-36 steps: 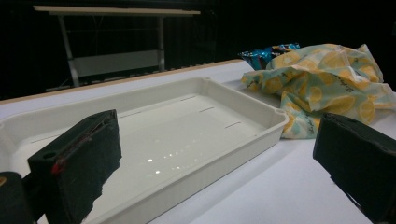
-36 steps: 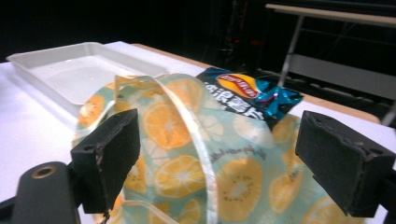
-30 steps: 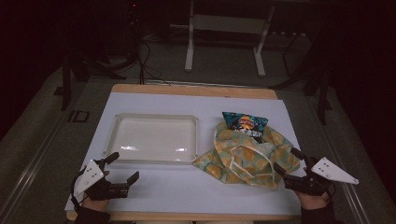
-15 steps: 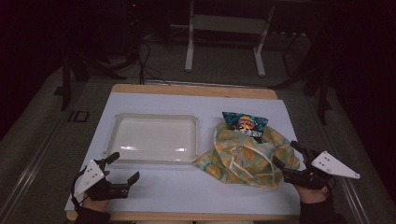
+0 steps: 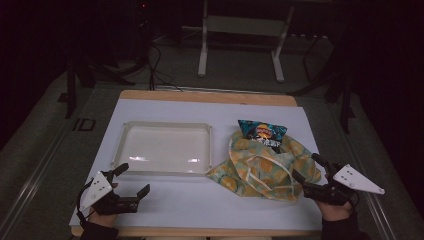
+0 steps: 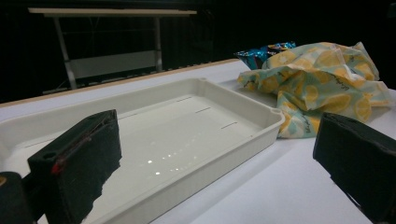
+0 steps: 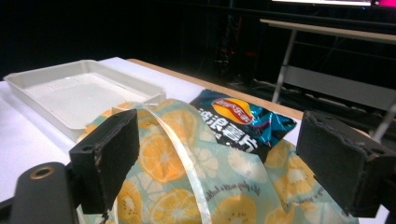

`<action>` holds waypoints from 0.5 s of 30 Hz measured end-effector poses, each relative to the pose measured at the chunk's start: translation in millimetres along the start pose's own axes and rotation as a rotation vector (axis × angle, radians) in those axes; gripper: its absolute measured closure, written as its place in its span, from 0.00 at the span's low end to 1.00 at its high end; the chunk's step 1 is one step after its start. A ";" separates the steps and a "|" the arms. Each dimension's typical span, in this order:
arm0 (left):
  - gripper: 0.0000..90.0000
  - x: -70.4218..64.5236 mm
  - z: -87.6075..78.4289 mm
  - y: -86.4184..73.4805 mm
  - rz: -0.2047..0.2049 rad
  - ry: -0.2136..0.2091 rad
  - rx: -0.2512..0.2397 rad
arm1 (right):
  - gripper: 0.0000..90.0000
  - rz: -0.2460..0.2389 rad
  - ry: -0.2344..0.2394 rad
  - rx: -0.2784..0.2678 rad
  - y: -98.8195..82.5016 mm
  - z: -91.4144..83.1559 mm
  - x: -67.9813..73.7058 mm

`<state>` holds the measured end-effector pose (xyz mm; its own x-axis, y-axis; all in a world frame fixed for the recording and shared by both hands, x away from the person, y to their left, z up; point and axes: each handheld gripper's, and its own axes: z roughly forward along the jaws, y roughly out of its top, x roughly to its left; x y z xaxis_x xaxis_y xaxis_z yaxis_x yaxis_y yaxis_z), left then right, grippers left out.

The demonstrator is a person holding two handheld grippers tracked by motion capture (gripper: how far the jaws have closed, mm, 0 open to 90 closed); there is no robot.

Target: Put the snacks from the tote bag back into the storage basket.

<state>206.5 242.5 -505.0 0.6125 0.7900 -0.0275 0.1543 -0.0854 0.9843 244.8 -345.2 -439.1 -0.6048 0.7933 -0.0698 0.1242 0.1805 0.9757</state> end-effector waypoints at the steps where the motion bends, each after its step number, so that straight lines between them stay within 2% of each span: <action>1: 0.01 0.0 0.2 -0.1 -0.001 0.000 0.001 | 0.15 -0.003 -0.002 -0.001 1.3 0.0 -0.2; 6: 0.01 -0.3 0.3 0.0 0.000 -0.001 0.002 | 0.15 -0.014 0.021 -0.011 10.6 1.3 -0.3; 12: 0.01 -0.2 0.0 0.0 -0.003 -0.005 -0.001 | 0.15 -0.034 0.021 -0.007 18.2 5.6 -1.8; 15: 0.01 -0.4 0.2 0.0 0.000 -0.005 0.002 | 0.15 -0.043 0.049 -0.018 21.0 7.2 -3.4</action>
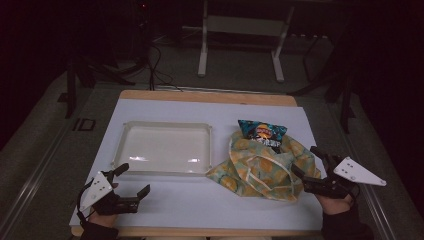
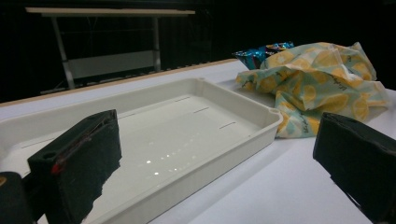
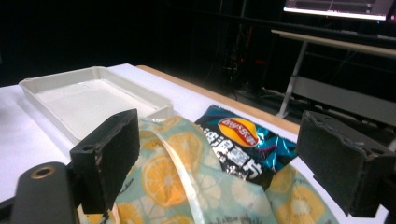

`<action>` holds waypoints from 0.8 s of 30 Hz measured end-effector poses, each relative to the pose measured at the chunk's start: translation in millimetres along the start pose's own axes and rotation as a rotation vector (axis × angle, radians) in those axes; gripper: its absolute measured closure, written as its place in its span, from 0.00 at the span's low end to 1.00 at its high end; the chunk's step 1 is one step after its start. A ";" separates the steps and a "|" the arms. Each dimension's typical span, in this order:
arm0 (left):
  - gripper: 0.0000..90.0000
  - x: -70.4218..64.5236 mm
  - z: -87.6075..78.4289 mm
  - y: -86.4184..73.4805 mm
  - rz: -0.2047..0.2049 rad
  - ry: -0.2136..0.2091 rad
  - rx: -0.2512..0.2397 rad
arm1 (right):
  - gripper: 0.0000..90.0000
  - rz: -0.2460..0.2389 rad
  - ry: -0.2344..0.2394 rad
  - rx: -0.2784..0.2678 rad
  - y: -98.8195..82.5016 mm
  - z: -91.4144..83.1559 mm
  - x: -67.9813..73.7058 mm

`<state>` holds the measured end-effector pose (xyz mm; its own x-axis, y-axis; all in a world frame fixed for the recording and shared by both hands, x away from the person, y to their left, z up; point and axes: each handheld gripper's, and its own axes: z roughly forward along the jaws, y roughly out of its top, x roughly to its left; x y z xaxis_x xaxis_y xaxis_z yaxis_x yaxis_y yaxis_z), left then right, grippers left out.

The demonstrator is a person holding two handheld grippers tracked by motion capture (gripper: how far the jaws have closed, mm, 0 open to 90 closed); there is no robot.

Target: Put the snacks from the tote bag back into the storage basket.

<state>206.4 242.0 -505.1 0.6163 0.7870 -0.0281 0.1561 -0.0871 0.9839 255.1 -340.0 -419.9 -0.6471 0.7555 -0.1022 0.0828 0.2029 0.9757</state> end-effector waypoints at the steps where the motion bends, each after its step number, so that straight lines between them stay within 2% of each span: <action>1: 0.01 0.0 0.2 -0.1 0.002 0.001 0.002 | 0.15 -0.001 0.006 0.004 1.4 0.5 -0.9; 8: 0.01 -0.1 0.5 -0.1 0.002 0.001 0.003 | 0.15 -0.006 0.023 0.011 9.2 7.1 -8.0; 11: 0.01 -0.4 0.9 -0.2 0.000 0.001 0.001 | 0.15 -0.014 0.013 0.020 12.6 12.7 -10.9; 23: 0.01 -0.5 1.2 -0.6 -0.002 -0.002 0.002 | 0.18 0.012 -0.036 0.027 23.7 40.6 -29.6; 24: 0.02 -0.5 1.3 -0.6 -0.002 -0.002 0.002 | 0.19 0.006 -0.051 0.027 24.5 42.9 -30.8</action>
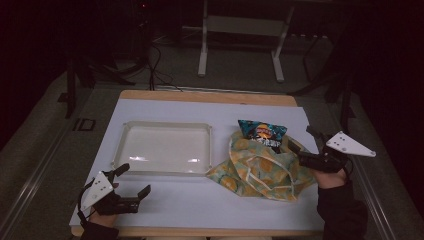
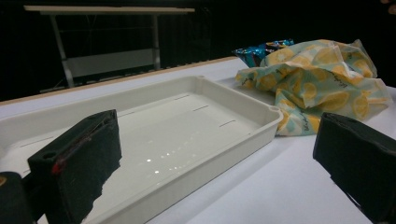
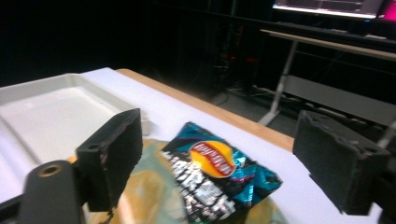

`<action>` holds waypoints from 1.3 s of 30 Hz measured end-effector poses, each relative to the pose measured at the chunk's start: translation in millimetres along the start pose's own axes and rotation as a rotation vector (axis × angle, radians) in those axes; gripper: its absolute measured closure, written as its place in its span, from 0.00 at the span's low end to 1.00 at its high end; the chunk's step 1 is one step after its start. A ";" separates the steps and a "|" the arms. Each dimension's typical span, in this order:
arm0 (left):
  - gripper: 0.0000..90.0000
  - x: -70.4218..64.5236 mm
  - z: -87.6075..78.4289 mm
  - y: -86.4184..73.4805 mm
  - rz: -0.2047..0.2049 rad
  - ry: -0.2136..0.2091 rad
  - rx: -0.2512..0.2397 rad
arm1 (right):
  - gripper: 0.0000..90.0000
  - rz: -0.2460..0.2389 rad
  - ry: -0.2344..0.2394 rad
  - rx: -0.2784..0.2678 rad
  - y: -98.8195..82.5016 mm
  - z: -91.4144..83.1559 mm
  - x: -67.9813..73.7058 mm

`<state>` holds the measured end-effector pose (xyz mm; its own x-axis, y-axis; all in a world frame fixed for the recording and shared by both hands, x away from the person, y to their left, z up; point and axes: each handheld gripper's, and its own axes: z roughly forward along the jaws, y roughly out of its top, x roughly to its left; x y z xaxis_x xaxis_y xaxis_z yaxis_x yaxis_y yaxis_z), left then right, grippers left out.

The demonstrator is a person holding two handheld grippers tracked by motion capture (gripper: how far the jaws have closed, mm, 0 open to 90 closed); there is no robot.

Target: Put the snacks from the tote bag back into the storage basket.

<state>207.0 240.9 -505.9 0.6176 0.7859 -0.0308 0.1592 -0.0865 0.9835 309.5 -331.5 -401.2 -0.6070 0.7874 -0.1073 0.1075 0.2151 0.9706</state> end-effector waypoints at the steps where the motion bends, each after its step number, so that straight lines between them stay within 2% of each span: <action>1: 0.01 0.1 -0.1 0.0 0.002 0.000 0.001 | 0.19 -0.002 -0.008 0.003 0.9 2.5 -1.4; 8: 0.01 0.3 0.0 -0.1 0.003 0.000 0.003 | 0.19 0.026 -0.046 0.034 3.9 22.9 -12.3; 20: 0.01 -0.6 1.6 -0.9 0.012 -0.007 0.015 | 0.19 0.073 -0.071 0.073 8.6 56.1 -30.8; 24: 0.01 -0.6 1.8 -1.2 0.013 -0.008 0.016 | 0.19 0.117 -0.070 0.097 4.1 70.3 -37.7; 29: 0.01 -0.6 2.4 -1.4 0.015 -0.011 0.018 | 0.19 0.132 -0.070 0.136 -5.6 82.7 -37.8; 30: 0.01 -0.7 2.5 -1.5 0.016 -0.012 0.020 | 0.19 0.132 -0.074 0.161 -12.1 88.6 -37.6; 39: 0.01 -0.8 2.7 -1.6 0.019 -0.015 0.024 | 0.19 0.173 -0.092 0.197 -35.1 101.8 -43.6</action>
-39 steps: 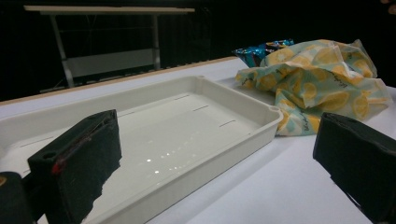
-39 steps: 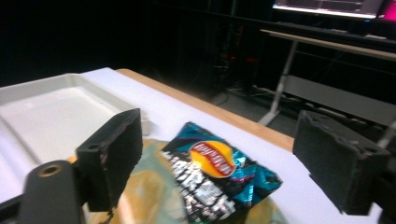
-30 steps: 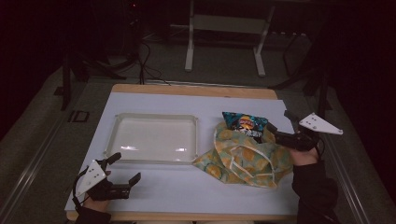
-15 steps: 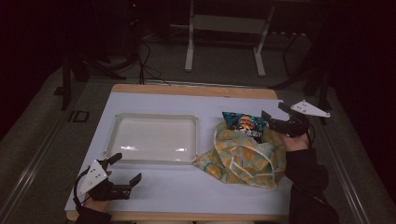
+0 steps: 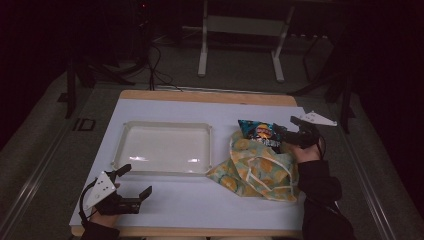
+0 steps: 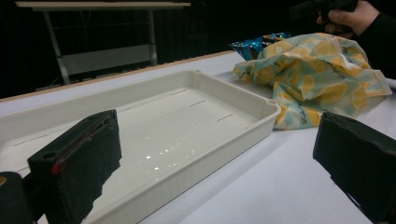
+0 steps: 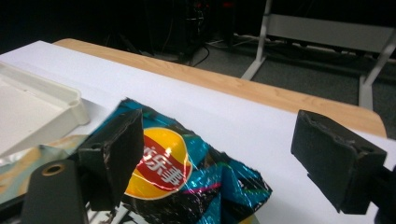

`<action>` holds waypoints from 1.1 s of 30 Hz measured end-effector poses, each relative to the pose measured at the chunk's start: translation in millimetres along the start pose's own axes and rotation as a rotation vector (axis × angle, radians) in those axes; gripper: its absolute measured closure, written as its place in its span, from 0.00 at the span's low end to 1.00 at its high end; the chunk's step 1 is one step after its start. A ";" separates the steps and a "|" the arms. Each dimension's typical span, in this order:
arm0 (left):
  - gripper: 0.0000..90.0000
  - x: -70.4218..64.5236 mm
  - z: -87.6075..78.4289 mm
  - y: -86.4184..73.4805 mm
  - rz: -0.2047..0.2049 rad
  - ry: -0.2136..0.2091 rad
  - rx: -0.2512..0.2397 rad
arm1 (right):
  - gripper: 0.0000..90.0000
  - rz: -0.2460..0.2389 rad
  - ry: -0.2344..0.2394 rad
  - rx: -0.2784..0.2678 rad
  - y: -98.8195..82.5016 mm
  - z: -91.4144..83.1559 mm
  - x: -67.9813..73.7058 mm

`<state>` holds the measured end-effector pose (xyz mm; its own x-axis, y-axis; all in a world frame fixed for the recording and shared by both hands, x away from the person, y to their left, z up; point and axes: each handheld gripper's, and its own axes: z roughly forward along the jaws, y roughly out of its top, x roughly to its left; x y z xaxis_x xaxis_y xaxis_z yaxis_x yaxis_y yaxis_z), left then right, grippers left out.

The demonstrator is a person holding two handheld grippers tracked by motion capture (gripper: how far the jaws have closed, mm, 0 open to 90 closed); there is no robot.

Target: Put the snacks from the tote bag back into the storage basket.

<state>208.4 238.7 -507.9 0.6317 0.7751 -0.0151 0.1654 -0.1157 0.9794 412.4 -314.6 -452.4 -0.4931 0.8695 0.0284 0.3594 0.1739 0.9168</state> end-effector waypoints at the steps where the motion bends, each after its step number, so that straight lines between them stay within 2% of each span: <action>1: 0.01 -0.2 0.2 0.0 0.000 -0.001 0.002 | 0.19 0.000 0.000 0.000 0.0 0.0 0.0; 12: 0.01 -0.9 0.9 -0.2 0.003 -0.008 0.009 | 0.15 0.059 -0.012 0.051 -26.1 15.8 -9.9; 21: 0.01 -1.6 1.8 -0.5 0.007 -0.012 0.016 | 0.15 0.087 0.012 0.082 -33.1 25.3 -13.1; 26: 0.02 -1.9 2.1 -0.6 0.010 -0.014 0.019 | 0.15 0.122 0.014 0.086 -35.8 28.1 -17.4; 33: 0.01 -2.5 2.6 -0.7 0.012 -0.015 0.023 | 0.18 0.171 0.082 0.135 -39.1 34.1 -22.7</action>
<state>208.6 235.3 -509.1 0.6450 0.7642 -0.0063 0.1747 -0.1393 0.9747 436.5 -325.4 -502.6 -0.4765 0.8521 0.2165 0.5438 0.0922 0.8342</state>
